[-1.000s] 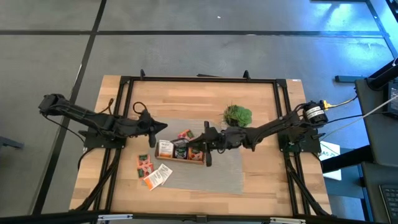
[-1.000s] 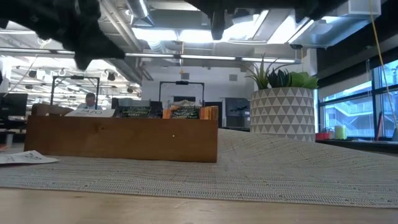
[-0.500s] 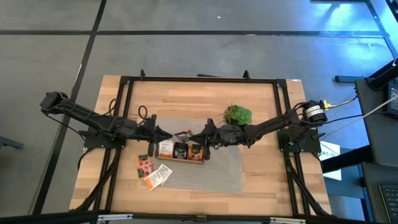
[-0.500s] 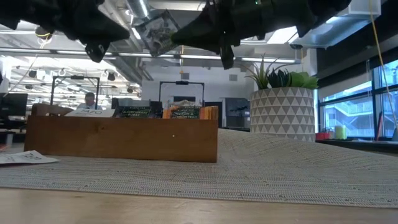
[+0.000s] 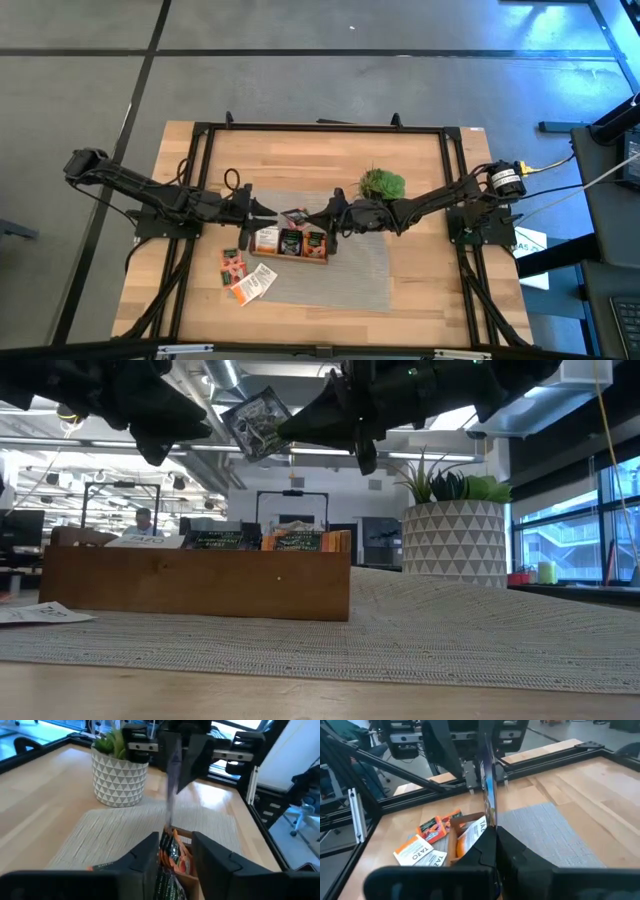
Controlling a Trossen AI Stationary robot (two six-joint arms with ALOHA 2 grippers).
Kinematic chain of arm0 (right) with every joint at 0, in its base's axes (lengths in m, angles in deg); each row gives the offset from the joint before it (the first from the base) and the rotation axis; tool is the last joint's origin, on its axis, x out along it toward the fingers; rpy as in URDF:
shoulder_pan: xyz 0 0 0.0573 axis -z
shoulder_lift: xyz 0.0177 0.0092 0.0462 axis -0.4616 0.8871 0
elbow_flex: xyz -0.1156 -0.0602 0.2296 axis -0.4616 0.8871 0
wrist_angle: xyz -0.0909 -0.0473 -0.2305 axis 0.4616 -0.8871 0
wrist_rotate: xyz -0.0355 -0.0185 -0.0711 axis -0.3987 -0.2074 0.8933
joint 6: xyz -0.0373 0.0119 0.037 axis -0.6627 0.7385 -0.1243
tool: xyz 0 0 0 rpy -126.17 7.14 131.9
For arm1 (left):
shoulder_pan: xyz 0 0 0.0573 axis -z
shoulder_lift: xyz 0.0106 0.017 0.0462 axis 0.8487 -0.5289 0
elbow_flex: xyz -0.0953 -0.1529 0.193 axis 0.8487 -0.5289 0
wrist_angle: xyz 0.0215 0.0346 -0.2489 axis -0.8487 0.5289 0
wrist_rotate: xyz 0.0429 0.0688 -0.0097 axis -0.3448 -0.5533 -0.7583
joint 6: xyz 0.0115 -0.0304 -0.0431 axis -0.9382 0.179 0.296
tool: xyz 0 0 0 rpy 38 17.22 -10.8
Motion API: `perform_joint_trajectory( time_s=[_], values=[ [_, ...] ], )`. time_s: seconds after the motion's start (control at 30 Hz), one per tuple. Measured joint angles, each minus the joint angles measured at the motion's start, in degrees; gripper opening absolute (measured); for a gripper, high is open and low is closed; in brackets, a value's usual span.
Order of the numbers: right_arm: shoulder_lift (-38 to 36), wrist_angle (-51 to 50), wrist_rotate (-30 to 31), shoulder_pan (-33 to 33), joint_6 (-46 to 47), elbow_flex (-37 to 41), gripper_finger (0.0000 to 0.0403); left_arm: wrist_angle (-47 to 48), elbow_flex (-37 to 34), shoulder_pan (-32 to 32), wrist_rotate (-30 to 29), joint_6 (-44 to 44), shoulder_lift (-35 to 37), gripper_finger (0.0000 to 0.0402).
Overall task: Pick & Place Tea
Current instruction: Put the violet tea bag into the middle section of the wooden organizer
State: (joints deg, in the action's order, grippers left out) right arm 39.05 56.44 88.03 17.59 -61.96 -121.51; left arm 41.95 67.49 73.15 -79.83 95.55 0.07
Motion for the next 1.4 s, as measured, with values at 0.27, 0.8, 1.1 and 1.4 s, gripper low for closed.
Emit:
perform_joint_trajectory(
  time_s=[0.27,0.8,1.1,1.4],
  values=[
    [0.42,0.59,-0.02,-0.02,0.02,-0.07,0.0005,-0.26,0.00,-0.29,0.47,-3.84,-1.22,0.0150],
    [7.53,0.37,-4.50,1.01,-1.45,-5.48,0.0005,-1.88,0.00,-0.29,0.47,-2.68,-3.23,0.0158],
    [8.04,0.63,-5.29,1.53,-1.35,-5.75,0.0005,-1.80,0.00,-0.29,0.47,-1.24,-3.23,0.0127],
    [8.04,0.59,-5.31,1.53,-1.37,-5.75,0.0005,-2.80,0.00,-0.29,0.41,-1.22,-3.23,0.0075]
  ],
)
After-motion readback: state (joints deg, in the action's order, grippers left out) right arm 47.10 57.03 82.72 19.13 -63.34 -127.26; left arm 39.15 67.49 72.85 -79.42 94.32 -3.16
